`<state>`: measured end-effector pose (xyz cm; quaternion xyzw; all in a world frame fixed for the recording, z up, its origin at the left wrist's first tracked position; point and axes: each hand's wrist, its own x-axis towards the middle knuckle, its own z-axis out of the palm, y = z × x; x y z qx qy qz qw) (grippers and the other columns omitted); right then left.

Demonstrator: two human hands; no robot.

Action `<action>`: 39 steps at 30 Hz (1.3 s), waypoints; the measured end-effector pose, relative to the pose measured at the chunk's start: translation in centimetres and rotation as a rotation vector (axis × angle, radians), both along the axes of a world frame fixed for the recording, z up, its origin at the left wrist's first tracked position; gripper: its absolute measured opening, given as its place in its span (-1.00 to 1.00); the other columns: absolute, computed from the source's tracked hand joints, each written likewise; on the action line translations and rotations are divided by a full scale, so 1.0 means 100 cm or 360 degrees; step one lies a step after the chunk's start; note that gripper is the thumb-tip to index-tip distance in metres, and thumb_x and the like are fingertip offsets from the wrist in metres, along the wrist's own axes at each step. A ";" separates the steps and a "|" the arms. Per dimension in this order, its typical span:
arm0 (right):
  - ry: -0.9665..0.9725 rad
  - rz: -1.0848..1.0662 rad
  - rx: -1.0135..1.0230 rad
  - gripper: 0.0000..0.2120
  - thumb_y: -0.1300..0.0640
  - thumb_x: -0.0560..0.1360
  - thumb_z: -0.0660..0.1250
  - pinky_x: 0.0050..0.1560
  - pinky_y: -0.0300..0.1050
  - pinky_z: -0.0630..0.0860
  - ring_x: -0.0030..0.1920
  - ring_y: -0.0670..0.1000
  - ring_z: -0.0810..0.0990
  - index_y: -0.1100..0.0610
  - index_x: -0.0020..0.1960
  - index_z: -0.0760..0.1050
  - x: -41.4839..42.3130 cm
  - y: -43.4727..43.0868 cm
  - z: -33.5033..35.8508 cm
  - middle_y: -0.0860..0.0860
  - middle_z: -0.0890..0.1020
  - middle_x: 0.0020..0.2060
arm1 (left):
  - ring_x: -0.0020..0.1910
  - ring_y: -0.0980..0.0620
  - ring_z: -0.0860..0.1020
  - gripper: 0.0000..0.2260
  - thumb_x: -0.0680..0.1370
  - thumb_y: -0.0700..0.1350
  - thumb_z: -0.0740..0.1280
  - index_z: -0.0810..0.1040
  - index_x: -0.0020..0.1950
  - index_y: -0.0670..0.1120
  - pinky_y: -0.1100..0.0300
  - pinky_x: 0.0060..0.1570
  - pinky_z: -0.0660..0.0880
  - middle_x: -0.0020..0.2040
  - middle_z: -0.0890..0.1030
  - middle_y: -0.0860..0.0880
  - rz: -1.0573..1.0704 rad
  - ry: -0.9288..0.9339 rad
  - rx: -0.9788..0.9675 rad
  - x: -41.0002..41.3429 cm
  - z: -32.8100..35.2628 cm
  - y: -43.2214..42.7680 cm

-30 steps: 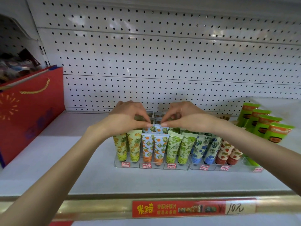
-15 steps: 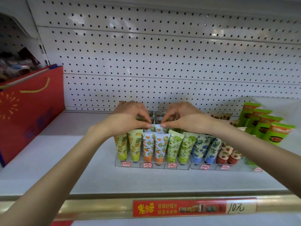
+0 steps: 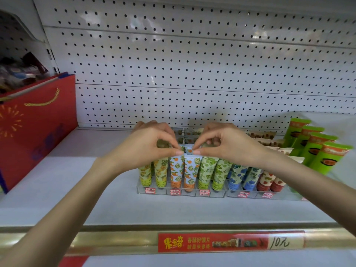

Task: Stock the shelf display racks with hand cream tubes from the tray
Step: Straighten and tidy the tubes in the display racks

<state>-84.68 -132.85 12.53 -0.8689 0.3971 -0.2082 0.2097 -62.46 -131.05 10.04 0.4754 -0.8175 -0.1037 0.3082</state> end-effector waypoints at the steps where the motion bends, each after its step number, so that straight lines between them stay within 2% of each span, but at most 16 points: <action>1: 0.0020 0.0005 -0.0002 -0.88 -0.03 0.37 0.47 -0.31 -0.35 0.28 -0.36 -0.19 0.39 -0.02 -0.14 0.66 0.000 0.001 -0.001 -0.13 0.46 -0.35 | 0.00 0.20 0.46 -0.63 0.26 0.39 0.25 0.64 -0.19 0.19 -0.08 0.15 0.36 -0.12 0.54 0.27 -0.0006 -0.0016 0.0006 0.000 -0.001 0.000; 7: 0.0047 -0.0019 -0.0047 -0.90 0.00 0.37 0.48 -0.29 -0.28 0.30 -0.37 -0.19 0.37 0.02 -0.17 0.65 0.002 0.004 -0.005 -0.09 0.47 -0.31 | -0.02 0.15 0.49 -0.86 0.33 0.19 0.41 0.64 -0.22 0.17 -0.11 0.13 0.37 -0.13 0.53 0.27 -0.0039 -0.0041 0.0018 -0.002 -0.003 -0.001; 15: 0.0076 -0.0051 -0.0092 -0.91 0.01 0.38 0.47 -0.29 -0.26 0.29 -0.36 -0.20 0.39 0.01 -0.20 0.64 0.003 0.004 -0.007 -0.11 0.45 -0.30 | -0.02 0.11 0.51 -0.95 0.38 0.07 0.48 0.64 -0.24 0.15 -0.11 0.15 0.36 -0.12 0.55 0.24 -0.0032 -0.0042 0.0017 -0.002 -0.002 0.001; 23: 0.0078 -0.0075 -0.0086 -0.89 -0.01 0.38 0.47 -0.30 -0.26 0.27 -0.37 -0.22 0.39 0.01 -0.19 0.64 0.004 0.004 -0.006 -0.09 0.48 -0.28 | -0.02 0.11 0.51 -0.94 0.38 0.07 0.47 0.65 -0.20 0.13 -0.10 0.14 0.37 -0.12 0.53 0.24 -0.0037 -0.0068 -0.0011 -0.002 -0.002 0.001; 27: 0.0046 -0.0079 -0.0040 -0.87 -0.04 0.37 0.47 -0.29 -0.27 0.28 -0.36 -0.20 0.39 0.01 -0.18 0.65 0.003 0.004 -0.005 -0.09 0.48 -0.29 | -0.01 0.16 0.50 -0.80 0.32 0.26 0.38 0.64 -0.20 0.18 -0.07 0.12 0.39 -0.12 0.55 0.25 -0.0033 -0.0005 -0.0021 0.002 -0.002 0.002; 29: -0.0013 -0.0073 -0.0012 -0.86 -0.05 0.36 0.46 -0.29 -0.30 0.29 -0.35 -0.19 0.37 0.01 -0.17 0.66 0.002 0.003 -0.002 -0.08 0.49 -0.28 | -0.02 0.19 0.51 -0.77 0.33 0.28 0.39 0.65 -0.18 0.17 0.01 0.11 0.42 -0.12 0.57 0.22 -0.0027 0.0089 -0.0035 0.008 0.002 0.003; 33: -0.0135 -0.0109 0.0024 -0.86 0.03 0.39 0.46 -0.34 -0.42 0.31 -0.39 -0.25 0.39 0.08 -0.12 0.67 0.003 -0.003 0.008 -0.10 0.46 -0.30 | -0.08 0.14 0.54 -0.86 0.35 0.10 0.48 0.65 -0.19 0.08 0.20 0.03 0.42 -0.12 0.60 0.12 0.0064 0.0285 -0.0034 0.026 0.015 0.003; 36: -0.0205 -0.0155 0.0063 -0.87 0.04 0.38 0.46 -0.33 -0.43 0.31 -0.41 -0.26 0.39 0.07 -0.11 0.67 0.008 -0.013 0.013 -0.14 0.47 -0.31 | -0.11 0.14 0.54 -0.96 0.38 -0.05 0.47 0.64 -0.22 0.08 0.21 0.03 0.42 -0.11 0.60 0.10 0.0160 0.0394 0.0066 0.038 0.019 0.001; 39: -0.0236 -0.0125 0.0104 -0.91 0.07 0.39 0.47 -0.30 -0.43 0.31 -0.40 -0.26 0.38 0.05 -0.12 0.66 0.017 -0.022 0.014 -0.15 0.49 -0.29 | -0.12 0.18 0.53 -0.97 0.39 -0.08 0.47 0.66 -0.19 0.03 0.19 0.04 0.42 -0.11 0.61 0.10 0.0239 0.0375 0.0139 0.047 0.019 -0.001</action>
